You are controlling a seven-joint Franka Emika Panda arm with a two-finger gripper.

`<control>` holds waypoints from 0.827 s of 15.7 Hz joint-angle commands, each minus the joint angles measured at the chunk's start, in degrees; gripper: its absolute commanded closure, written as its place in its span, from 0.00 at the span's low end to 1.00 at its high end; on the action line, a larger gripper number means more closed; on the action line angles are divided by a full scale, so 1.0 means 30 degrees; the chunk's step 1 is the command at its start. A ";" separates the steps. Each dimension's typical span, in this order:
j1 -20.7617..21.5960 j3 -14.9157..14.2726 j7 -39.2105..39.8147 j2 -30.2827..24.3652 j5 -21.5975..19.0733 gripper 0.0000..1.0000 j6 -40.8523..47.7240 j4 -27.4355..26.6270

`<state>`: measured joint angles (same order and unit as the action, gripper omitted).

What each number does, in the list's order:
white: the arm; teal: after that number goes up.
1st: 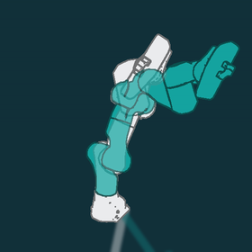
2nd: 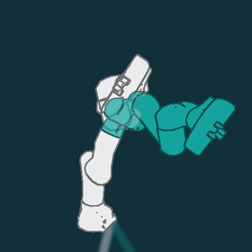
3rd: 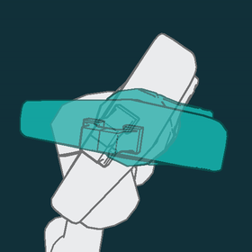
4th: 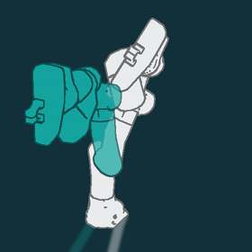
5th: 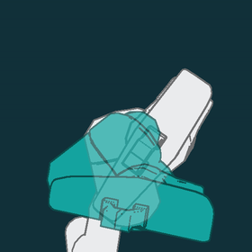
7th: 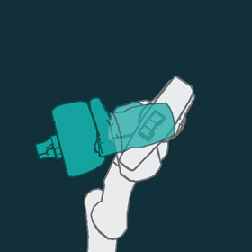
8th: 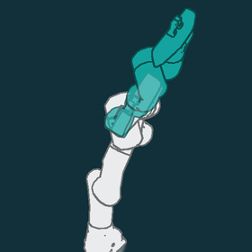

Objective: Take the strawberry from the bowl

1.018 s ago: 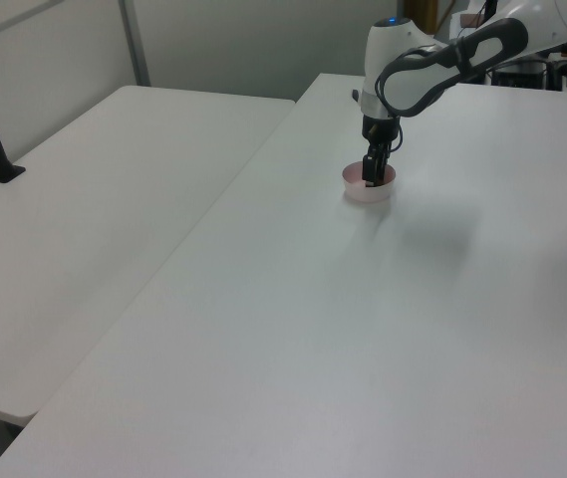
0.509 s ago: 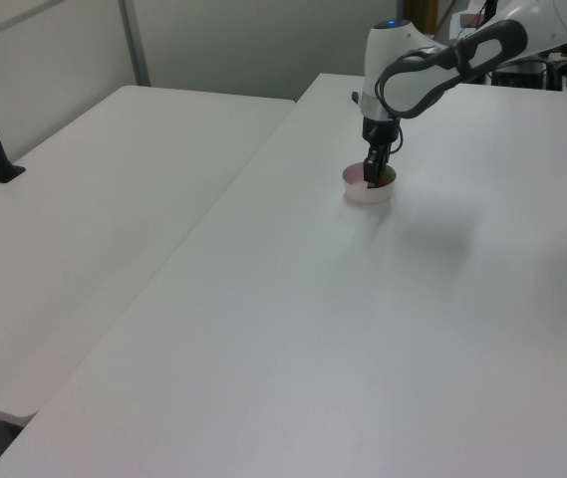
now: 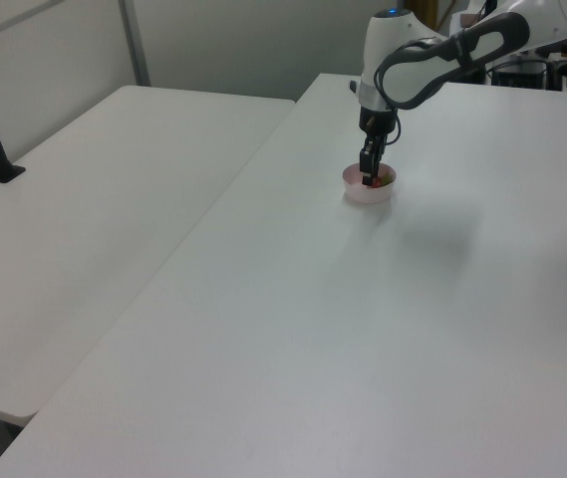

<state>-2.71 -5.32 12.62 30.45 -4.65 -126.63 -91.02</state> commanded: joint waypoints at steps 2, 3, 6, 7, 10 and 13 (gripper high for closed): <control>0.0199 -0.0161 0.0160 -0.0393 0.0203 0.01 0.0463 -0.0451; 0.0199 -0.0161 0.0160 -0.0393 0.0203 0.00 0.0463 -0.0597; 0.0228 -0.0161 0.0014 -0.0422 0.0232 0.00 0.1281 -0.0715; 0.0228 -0.0161 -0.0044 -0.0422 0.0232 0.00 0.1515 -0.0686; 0.0199 -0.0190 -0.0806 -0.0686 0.0261 0.00 0.2074 -0.0686; 0.0199 -0.0161 -0.0807 -0.0657 0.0290 0.07 0.2133 -0.0715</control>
<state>-2.72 -5.32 11.57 30.27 -4.65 -121.82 -91.82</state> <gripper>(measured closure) 0.000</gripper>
